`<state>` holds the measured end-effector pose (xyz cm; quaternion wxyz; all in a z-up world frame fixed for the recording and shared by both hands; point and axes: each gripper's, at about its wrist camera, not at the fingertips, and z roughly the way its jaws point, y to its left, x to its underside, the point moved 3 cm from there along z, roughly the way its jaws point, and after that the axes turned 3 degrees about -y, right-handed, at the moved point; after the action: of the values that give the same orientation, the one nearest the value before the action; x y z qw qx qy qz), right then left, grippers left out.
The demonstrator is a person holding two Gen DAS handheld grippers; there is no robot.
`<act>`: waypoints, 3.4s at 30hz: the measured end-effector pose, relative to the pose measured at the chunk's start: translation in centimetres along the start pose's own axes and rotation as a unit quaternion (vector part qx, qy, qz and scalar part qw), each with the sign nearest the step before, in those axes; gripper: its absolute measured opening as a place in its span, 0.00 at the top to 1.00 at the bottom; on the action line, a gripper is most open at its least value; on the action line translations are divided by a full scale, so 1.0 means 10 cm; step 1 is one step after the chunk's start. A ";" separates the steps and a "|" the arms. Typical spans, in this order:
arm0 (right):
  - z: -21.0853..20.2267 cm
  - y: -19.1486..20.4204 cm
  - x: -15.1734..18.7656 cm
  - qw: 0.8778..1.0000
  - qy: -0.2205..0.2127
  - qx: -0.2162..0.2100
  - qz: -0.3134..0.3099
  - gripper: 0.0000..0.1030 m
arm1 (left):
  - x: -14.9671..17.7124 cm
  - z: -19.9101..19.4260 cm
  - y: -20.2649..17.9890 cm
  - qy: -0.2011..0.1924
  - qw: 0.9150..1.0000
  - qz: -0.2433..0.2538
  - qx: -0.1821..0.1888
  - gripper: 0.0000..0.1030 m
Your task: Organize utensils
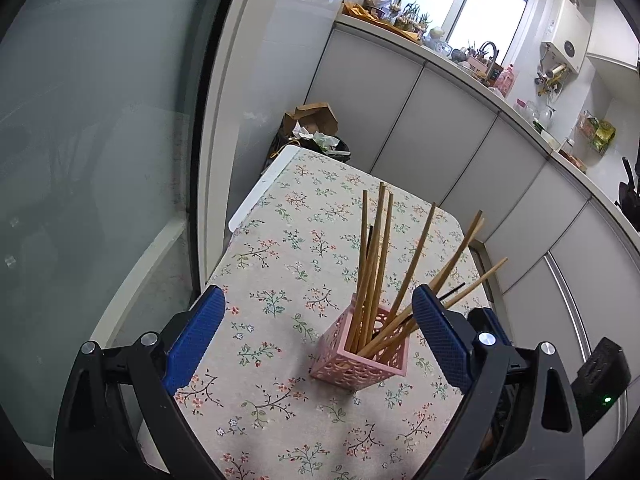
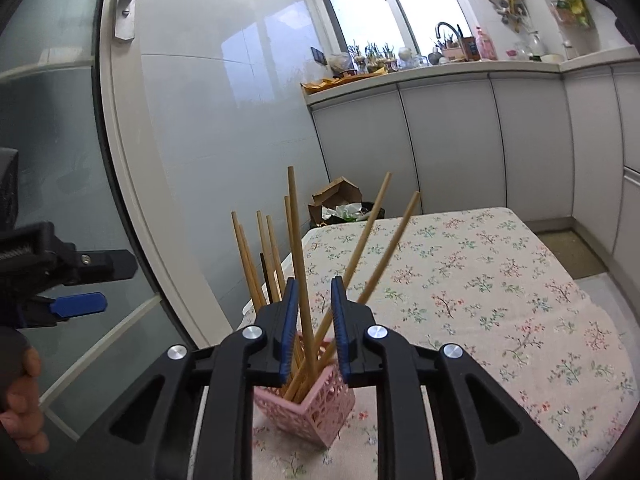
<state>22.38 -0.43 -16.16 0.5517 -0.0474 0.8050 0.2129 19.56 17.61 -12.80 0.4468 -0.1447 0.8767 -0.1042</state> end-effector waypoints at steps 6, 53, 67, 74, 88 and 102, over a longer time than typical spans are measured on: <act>-0.69 -0.23 -0.02 0.996 0.074 0.043 0.000 0.40 | 0.32 -0.07 -0.19 0.044 0.999 0.019 -0.019 0.12; -3.26 -0.05 -1.07 0.991 0.117 0.071 -0.014 0.07 | 0.78 -2.75 -1.65 -0.044 0.982 0.184 -0.024 0.07; -3.24 -0.03 -1.09 0.991 0.114 0.071 -0.018 0.07 | 0.79 -2.75 -1.66 -0.040 0.981 0.190 -0.019 0.07; -3.24 -0.04 -1.09 0.991 0.115 0.070 -0.019 0.07 | 0.77 -2.75 -1.65 -0.041 0.981 0.188 -0.022 0.07; -3.21 -0.04 -1.08 0.991 0.117 0.068 -0.020 0.07 | 0.77 -2.72 -1.66 -0.039 0.981 0.188 -0.027 0.07; -3.17 -0.01 -1.07 0.991 0.118 0.066 -0.024 0.07 | 0.75 -2.71 -1.65 -0.039 0.982 0.184 -0.027 0.07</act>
<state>-0.97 -14.72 3.09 0.4595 -0.0548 0.8755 0.1391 -4.08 0.95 2.39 0.4884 0.0033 0.8726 0.0092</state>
